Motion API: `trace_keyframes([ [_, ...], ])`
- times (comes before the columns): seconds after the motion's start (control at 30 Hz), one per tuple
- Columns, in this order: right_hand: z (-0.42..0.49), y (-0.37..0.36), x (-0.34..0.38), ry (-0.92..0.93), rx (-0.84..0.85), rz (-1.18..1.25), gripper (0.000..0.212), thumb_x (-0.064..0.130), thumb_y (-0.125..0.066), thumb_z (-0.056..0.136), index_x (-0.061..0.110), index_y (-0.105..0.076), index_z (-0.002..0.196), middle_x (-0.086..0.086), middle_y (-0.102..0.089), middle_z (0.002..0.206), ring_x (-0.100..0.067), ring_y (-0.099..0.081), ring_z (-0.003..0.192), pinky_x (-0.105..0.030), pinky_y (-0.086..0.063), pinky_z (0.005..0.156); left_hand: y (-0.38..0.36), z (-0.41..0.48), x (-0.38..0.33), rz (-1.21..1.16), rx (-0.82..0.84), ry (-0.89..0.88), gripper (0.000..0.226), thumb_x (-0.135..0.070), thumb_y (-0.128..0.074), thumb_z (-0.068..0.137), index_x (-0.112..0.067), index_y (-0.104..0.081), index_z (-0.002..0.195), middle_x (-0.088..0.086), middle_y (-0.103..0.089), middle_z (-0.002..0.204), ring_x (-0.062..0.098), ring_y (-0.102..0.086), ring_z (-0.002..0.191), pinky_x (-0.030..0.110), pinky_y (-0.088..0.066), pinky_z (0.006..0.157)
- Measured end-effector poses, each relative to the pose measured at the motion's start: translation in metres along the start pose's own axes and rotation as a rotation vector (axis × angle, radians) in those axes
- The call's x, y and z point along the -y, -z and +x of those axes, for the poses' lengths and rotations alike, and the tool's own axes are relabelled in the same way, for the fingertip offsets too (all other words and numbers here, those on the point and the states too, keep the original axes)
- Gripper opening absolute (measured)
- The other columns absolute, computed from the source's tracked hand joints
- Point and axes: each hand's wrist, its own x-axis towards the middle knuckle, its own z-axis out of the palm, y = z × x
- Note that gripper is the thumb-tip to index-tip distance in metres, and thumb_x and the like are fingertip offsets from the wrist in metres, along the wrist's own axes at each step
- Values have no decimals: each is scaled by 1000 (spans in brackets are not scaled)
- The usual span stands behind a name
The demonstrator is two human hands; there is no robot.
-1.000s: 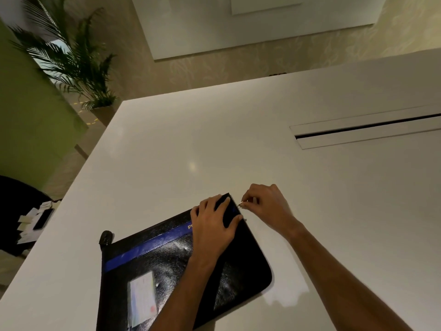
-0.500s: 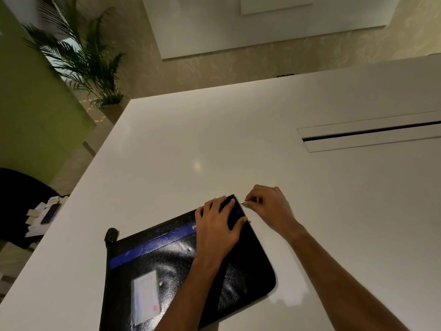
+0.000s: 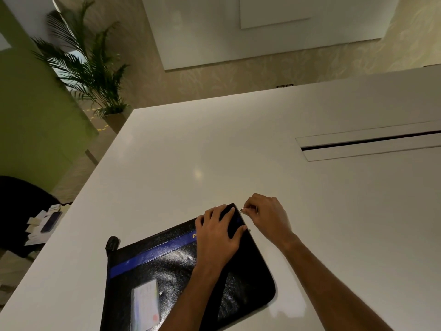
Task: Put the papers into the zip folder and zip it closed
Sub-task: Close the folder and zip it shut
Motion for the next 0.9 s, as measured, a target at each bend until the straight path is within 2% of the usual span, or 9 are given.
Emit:
trace_keyframes([
  [0.3,-1,-3,6,-50,6,-104,19,49,-71,100,33,-71,90,17,-70,86,-13,-65,68,-36,-59,71,4,3,-3,-124,22,49,57,-71,-61,92,-35,-71,135,-15,-63,142,14,-55,131,40,-36,109],
  [0.4,-11,12,20,-148,34,-121,14,50,-64,102,42,-66,113,18,-74,102,-20,-75,89,-38,-62,77,15,12,15,-340,70,154,61,-74,-62,87,-42,-66,139,-20,-61,142,10,-52,135,39,-35,114],
  [0.47,-33,36,31,-320,41,-83,32,47,-69,101,41,-60,131,11,-76,104,-24,-76,99,-38,-61,78,35,19,44,-353,117,200,73,-80,-58,80,-43,-62,143,-18,-59,145,13,-49,138,43,-40,115],
  [0.5,-48,50,36,-415,40,-68,32,47,-72,100,35,-60,128,6,-75,97,-26,-77,96,-37,-59,76,48,22,62,-272,143,208,79,-84,-55,76,-43,-63,143,-16,-59,145,16,-49,137,44,-42,111],
  [0.57,-90,75,39,-604,130,-97,36,62,-69,96,27,-66,103,3,-71,83,-30,-76,87,-36,-58,75,78,22,100,-79,272,258,87,-94,-50,68,-44,-64,138,-15,-57,139,19,-51,132,45,-44,104],
  [0.67,-145,87,59,-832,357,-86,74,97,-48,80,29,-78,87,-2,-73,91,-25,-67,85,-30,-52,82,105,11,144,25,513,332,92,-109,-46,60,-48,-61,128,-15,-52,127,17,-50,127,46,-45,102],
  [0.73,-160,79,78,-942,458,86,69,85,-61,85,18,-74,77,-2,-72,87,-21,-72,90,-21,-47,75,108,6,158,7,561,299,100,-116,-35,49,-49,-60,120,-19,-48,116,13,-51,120,44,-45,100],
  [0.8,-160,65,87,-987,519,208,65,77,-67,87,15,-64,70,-5,-71,81,-14,-74,88,-17,-46,69,105,6,164,21,572,240,97,-113,-41,50,-48,-58,120,-20,-49,114,11,-51,117,42,-46,98],
  [0.9,-160,68,94,-1047,479,208,66,75,-71,87,15,-74,58,0,-78,72,-10,-76,82,-22,-54,82,103,12,162,0,573,202,87,-107,-50,55,-47,-56,117,-21,-52,113,11,-53,114,41,-47,95],
])
